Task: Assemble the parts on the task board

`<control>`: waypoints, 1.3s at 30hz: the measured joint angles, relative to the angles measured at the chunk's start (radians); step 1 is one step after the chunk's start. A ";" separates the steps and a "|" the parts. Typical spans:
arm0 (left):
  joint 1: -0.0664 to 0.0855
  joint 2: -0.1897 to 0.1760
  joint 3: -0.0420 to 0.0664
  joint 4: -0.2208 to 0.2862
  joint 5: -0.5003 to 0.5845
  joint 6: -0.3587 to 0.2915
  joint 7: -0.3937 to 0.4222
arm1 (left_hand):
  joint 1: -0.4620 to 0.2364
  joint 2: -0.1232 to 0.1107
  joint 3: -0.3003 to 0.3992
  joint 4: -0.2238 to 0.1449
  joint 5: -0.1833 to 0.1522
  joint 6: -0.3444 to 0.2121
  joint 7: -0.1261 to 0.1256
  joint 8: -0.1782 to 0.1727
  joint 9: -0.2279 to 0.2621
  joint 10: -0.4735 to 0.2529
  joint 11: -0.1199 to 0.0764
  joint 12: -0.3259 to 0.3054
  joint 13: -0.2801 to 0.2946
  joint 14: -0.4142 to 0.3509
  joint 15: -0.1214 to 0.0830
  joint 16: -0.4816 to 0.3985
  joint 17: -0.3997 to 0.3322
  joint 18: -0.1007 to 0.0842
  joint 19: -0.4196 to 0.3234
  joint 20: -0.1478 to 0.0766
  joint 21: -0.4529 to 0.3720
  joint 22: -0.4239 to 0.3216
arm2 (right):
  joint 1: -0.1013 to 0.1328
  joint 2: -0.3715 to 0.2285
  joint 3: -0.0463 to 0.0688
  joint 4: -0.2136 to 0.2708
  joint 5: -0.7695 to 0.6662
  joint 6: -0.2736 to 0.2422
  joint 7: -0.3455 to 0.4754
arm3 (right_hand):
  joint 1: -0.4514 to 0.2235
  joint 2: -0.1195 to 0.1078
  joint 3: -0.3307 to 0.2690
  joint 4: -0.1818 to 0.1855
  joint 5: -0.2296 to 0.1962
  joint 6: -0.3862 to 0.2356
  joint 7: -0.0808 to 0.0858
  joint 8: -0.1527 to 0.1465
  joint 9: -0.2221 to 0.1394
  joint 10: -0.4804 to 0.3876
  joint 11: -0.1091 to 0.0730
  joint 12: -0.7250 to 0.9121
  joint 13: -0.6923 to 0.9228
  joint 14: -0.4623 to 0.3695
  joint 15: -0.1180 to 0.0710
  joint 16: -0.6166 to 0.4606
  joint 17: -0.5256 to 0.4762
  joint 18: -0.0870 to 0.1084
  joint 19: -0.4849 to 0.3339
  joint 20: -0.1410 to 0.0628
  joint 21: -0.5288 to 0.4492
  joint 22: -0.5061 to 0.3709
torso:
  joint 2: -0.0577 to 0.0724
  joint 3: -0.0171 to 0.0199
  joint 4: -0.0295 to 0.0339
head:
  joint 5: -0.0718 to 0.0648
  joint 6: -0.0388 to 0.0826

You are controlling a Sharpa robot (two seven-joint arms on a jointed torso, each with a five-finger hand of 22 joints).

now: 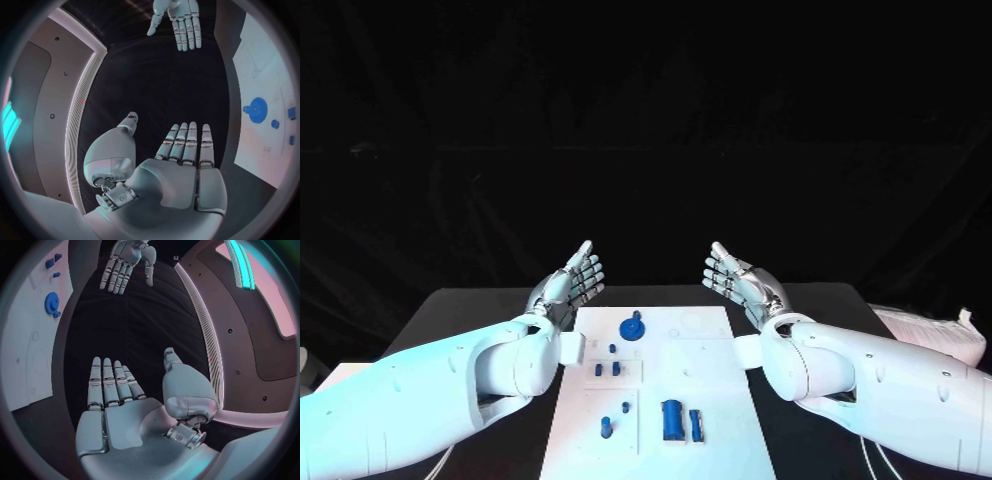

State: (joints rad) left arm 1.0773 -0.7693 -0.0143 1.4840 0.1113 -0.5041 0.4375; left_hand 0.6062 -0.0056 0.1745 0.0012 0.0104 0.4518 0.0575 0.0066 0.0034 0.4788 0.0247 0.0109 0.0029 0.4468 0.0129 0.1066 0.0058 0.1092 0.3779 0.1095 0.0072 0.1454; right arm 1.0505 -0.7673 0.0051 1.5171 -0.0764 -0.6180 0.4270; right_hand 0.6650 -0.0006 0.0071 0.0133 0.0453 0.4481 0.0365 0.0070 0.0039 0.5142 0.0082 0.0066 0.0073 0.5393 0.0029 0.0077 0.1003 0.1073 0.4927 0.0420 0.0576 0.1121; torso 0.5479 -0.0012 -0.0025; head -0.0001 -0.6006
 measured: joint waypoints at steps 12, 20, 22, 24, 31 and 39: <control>-0.028 -0.011 0.013 0.083 -0.076 -0.212 0.047 | -0.242 0.005 -0.067 -0.001 -0.004 -0.180 -0.050 0.000 -0.002 -0.192 -0.021 -0.005 -0.002 -0.179 -0.011 -0.085 -0.004 -0.079 -0.149 -0.086 -0.001 -0.073 | 0.000 -0.013 -0.005 0.051 0.063 -0.126 0.061 | -0.264 0.001 -0.005 -0.005 -0.036 -0.179 -0.032 0.000 -0.003 -0.205 -0.007 0.000 -0.006 -0.214 -0.002 -0.004 -0.084 -0.071 -0.196 -0.037 -0.046 -0.086 | -0.003 0.0012 0.0024 | 0.000 0.001; -0.028 -0.012 0.013 0.083 -0.091 -0.245 0.058 | -0.345 0.005 -0.133 -0.001 -0.004 -0.257 -0.056 0.000 -0.002 -0.273 -0.024 -0.005 -0.002 -0.255 -0.012 -0.096 -0.004 -0.095 -0.213 -0.105 -0.001 -0.126 | 0.000 -0.013 -0.005 0.051 0.075 -0.144 0.071 | -0.379 0.001 -0.008 -0.008 -0.040 -0.256 -0.035 -0.004 -0.003 -0.294 -0.008 0.000 -0.006 -0.307 -0.002 -0.004 -0.096 -0.086 -0.280 -0.040 -0.050 -0.105 | -0.004 0.0013 0.0025 | 0.000 0.001; -0.028 -0.012 0.013 0.083 -0.093 -0.249 0.059 | -0.360 0.006 -0.142 -0.001 -0.004 -0.267 -0.056 0.000 -0.002 -0.285 -0.025 -0.005 -0.002 -0.266 -0.013 -0.098 -0.004 -0.095 -0.222 -0.106 -0.001 -0.130 | 0.000 -0.013 -0.005 0.051 0.076 -0.146 0.073 | -0.394 0.001 -0.008 -0.008 -0.040 -0.266 -0.035 -0.004 -0.003 -0.305 -0.008 0.000 -0.006 -0.320 -0.003 -0.004 -0.096 -0.086 -0.292 -0.041 -0.050 -0.106 | -0.004 0.0013 0.0025 | 0.000 0.001; -0.028 -0.012 0.013 0.083 -0.095 -0.252 0.060 | -0.379 0.006 -0.150 -0.001 -0.004 -0.283 -0.057 0.000 -0.002 -0.300 -0.024 -0.005 -0.002 -0.280 -0.013 -0.100 -0.004 -0.095 -0.235 -0.106 -0.001 -0.134 | 0.000 -0.013 -0.005 0.051 0.077 -0.148 0.074 | -0.416 0.001 -0.008 -0.008 -0.040 -0.281 -0.036 -0.004 -0.003 -0.323 -0.008 0.000 -0.006 -0.338 -0.003 -0.004 -0.097 -0.086 -0.308 -0.041 -0.050 -0.107 | -0.004 0.0013 0.0025 | 0.000 0.001; -0.028 -0.012 0.013 0.083 -0.098 -0.259 0.063 | -0.435 0.005 -0.164 -0.001 -0.004 -0.324 -0.056 0.000 -0.002 -0.343 -0.026 -0.005 -0.002 -0.320 -0.013 -0.100 -0.004 -0.095 -0.266 -0.108 -0.001 -0.141 | 0.000 -0.013 -0.005 0.051 0.080 -0.152 0.076 | -0.475 0.000 -0.008 -0.008 -0.040 -0.318 -0.036 -0.004 -0.003 -0.370 -0.008 0.000 -0.006 -0.388 -0.003 -0.004 -0.099 -0.086 -0.351 -0.043 -0.054 -0.110 | -0.004 0.0013 0.0025 | 0.000 0.001; -0.028 -0.012 0.013 0.084 -0.099 -0.262 0.064 | -0.598 0.006 -0.172 -0.001 -0.004 -0.447 -0.058 0.000 -0.002 -0.474 -0.025 -0.005 -0.001 -0.441 -0.013 -0.100 -0.004 -0.094 -0.375 -0.110 -0.001 -0.145 | 0.000 -0.013 -0.005 0.051 0.081 -0.155 0.078 | -0.637 0.000 -0.008 -0.008 -0.040 -0.442 -0.036 -0.004 -0.002 -0.502 -0.008 0.000 -0.006 -0.526 -0.004 -0.004 -0.099 -0.101 -0.486 -0.043 -0.054 -0.111 | -0.004 0.0012 0.0025 | 0.000 0.001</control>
State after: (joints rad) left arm 1.0497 -0.7809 -0.0011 1.5677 0.0120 -0.7661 0.5016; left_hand 0.0083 0.0008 0.0027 -0.0002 0.0066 0.0051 -0.0004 0.0067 0.0017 0.0053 -0.0001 0.0057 0.0014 0.0053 0.0001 0.0067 0.0015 0.0148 0.0034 -0.0003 0.0063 0.0008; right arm 1.0500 -0.7803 -0.0002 1.5686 0.0049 -0.7727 0.5048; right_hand 0.0279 -0.0006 -0.0011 0.0053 0.0052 0.0060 0.0002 0.0033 0.0016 0.0122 0.0004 0.0066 0.0017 0.0135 -0.0010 0.0039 0.0012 0.0062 0.0066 -0.0009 0.0036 0.0009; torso 0.5442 0.0000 0.0000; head 0.0000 -0.6000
